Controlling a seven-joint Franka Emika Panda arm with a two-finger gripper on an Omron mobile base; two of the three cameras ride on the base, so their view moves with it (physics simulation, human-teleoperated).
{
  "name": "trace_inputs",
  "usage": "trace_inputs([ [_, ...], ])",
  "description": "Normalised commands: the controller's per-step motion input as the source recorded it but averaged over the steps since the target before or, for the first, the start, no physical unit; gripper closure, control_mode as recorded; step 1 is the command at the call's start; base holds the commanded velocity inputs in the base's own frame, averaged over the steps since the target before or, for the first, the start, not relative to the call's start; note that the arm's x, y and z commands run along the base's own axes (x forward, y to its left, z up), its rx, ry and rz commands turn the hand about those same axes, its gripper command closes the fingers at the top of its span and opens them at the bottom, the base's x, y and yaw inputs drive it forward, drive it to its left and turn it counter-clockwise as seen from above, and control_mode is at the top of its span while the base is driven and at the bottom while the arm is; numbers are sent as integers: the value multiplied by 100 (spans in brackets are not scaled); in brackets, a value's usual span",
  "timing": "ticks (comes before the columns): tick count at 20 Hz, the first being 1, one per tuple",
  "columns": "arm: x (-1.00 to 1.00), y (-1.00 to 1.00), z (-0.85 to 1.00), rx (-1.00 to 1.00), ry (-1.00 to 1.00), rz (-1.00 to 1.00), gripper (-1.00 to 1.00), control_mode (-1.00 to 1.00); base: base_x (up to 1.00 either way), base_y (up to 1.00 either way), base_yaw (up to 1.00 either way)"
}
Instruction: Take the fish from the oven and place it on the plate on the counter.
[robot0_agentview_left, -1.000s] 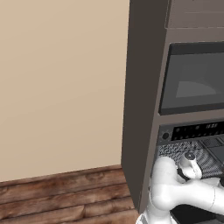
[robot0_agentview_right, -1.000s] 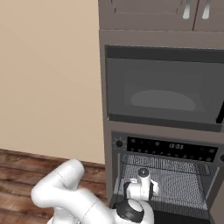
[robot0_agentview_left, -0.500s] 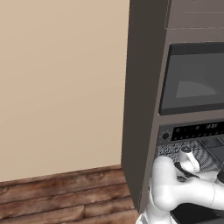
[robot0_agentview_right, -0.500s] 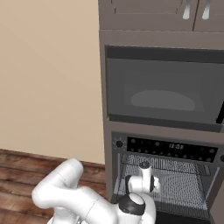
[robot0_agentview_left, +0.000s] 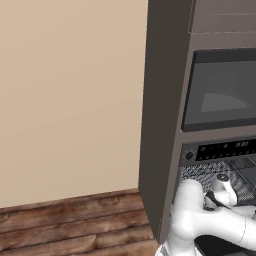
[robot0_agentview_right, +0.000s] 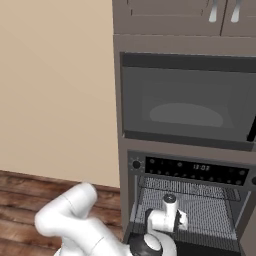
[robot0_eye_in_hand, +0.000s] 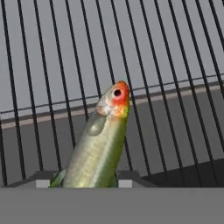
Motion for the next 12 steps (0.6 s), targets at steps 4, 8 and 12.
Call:
trace_inputs([
  [4, -100, -42, -8, 1, -20, 0, 100, -100, 0, 0, 0],
  [8, -90, -8, 80, 3, -23, -4, 100, -100, 0, 0, 0],
  [12, -40, 2, 100, 3, -22, -4, 100, -100, 0, 0, 0],
])
